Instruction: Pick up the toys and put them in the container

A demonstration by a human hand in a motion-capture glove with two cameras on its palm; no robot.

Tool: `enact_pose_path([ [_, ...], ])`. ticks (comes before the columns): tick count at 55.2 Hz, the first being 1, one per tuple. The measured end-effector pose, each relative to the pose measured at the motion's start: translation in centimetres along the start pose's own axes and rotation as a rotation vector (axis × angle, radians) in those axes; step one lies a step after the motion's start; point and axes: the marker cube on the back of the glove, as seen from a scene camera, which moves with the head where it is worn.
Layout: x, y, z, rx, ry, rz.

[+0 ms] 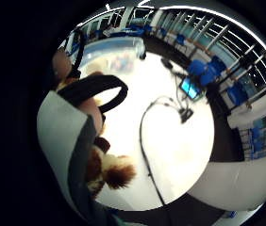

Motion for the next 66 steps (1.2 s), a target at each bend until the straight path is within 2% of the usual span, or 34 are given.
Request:
enact_pose_path([
  [7,-0.9,-4.1,-0.4,-0.025,0.005,-0.045],
  [12,-2.7,-8.6,1.8,-0.085,-0.116,-0.076],
  [16,-2.5,-13.6,4.3,-0.089,-0.082,-0.157],
  [22,-5.7,-22.3,8.7,-0.098,-0.231,0.044],
  [26,-8.3,-26.6,12.7,-0.138,-0.165,0.039],
  [31,-10.3,-29.3,15.6,-0.182,-0.089,-0.011],
  [40,-12.1,-30.4,17.1,-0.230,-0.133,-0.026],
  [50,-13.0,-28.2,18.6,-0.483,-0.211,-0.059],
  [66,-13.4,-25.9,18.3,-0.486,-0.205,-0.104],
])
